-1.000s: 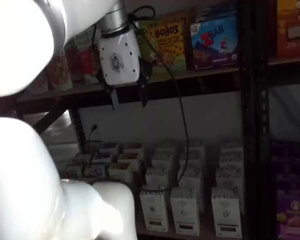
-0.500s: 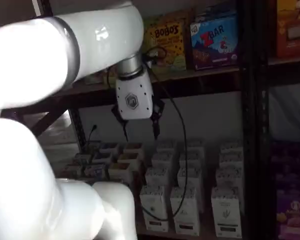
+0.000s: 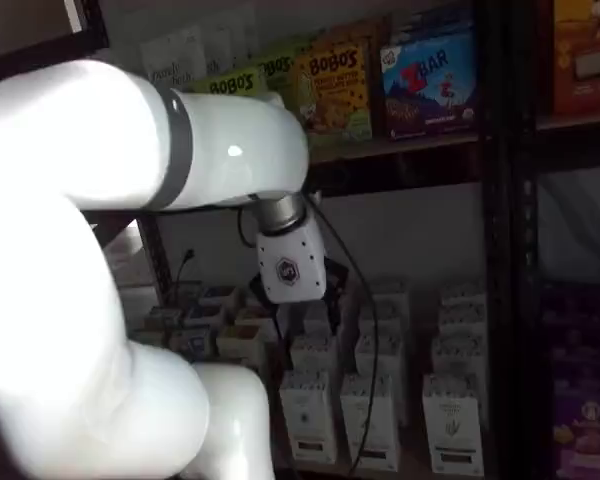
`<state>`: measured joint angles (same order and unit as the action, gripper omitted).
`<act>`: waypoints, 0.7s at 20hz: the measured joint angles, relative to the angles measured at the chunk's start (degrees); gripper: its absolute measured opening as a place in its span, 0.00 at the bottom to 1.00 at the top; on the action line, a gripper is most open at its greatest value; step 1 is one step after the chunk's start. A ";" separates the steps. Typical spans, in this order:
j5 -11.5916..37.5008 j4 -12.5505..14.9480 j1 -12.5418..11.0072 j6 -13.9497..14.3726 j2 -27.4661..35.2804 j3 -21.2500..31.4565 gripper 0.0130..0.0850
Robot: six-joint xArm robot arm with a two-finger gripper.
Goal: Pick up the white box with a green strip in the middle, on the bottom shelf, the sixth box from the left
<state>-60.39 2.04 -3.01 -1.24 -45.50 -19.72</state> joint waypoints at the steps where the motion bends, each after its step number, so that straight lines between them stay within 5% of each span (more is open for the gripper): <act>1: 2.51 -0.54 -0.21 -0.40 0.97 1.07 1.00; 5: 12.32 -3.05 -1.44 -3.04 4.68 4.61 1.00; 8: 18.81 -0.94 -2.00 -2.12 7.79 6.59 1.00; 14: 22.40 0.96 -2.91 -1.64 16.82 5.54 1.00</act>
<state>-37.99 3.00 -5.91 -2.88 -28.68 -14.18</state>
